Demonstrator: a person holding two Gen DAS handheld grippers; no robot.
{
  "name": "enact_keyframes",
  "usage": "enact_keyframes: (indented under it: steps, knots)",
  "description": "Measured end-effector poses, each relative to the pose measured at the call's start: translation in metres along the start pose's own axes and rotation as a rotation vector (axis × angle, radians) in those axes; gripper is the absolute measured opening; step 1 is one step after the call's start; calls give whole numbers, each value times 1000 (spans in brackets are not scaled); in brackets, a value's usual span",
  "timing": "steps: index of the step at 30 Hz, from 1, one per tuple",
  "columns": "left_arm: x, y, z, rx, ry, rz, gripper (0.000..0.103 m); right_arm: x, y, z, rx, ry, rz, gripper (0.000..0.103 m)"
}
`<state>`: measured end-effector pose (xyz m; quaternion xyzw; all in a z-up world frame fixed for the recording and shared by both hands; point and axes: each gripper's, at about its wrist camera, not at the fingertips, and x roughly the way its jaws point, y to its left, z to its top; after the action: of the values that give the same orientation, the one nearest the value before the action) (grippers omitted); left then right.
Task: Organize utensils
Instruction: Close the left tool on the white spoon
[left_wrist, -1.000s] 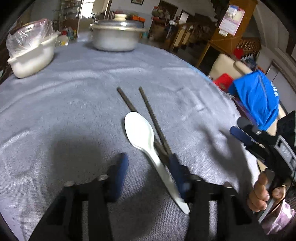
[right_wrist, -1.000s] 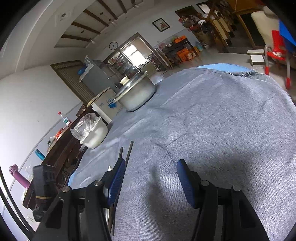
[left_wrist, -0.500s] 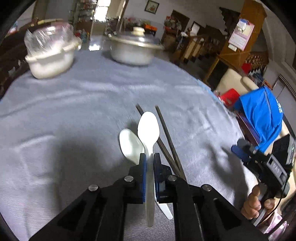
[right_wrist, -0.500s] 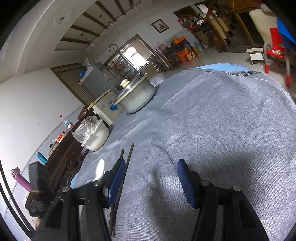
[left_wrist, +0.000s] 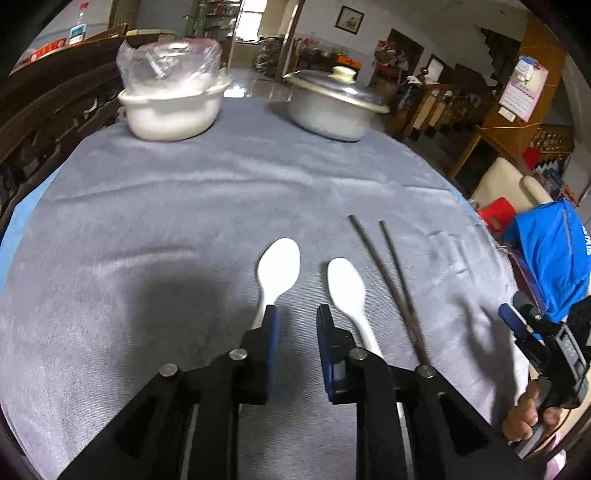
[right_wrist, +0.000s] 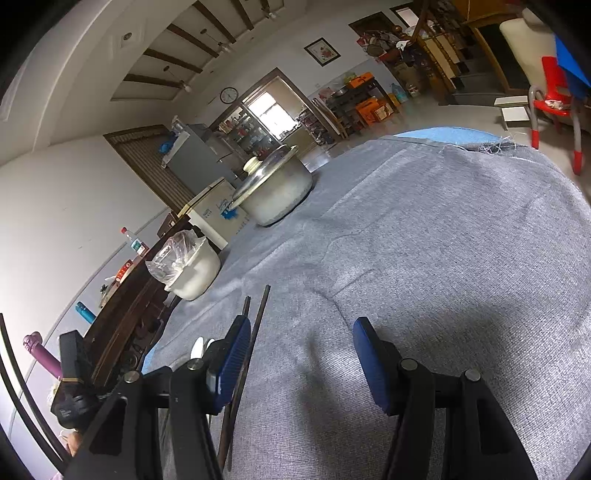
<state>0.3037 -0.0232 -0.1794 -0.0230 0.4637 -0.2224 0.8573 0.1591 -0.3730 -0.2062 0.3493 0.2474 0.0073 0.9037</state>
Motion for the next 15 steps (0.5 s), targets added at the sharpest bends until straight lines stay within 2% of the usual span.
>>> enact_keyframes:
  steps: [3, 5, 7, 9, 15]
  knots:
    - [7, 6, 8, -15, 4, 21, 21, 0, 0, 1, -1, 2, 1, 61]
    - [11, 3, 14, -4, 0, 44, 28, 0, 0, 0, -1, 3, 1, 61]
    - [16, -1, 19, 22, -2, 70, 49, 1, 0, 0, -2, 7, 2, 61]
    - [21, -5, 26, 58, -4, 94, 54, 1, 0, 0, -3, 10, 4, 61]
    - [50, -3, 43, 95, 69, 137, 55, 3, 1, 0, -4, 15, 4, 61]
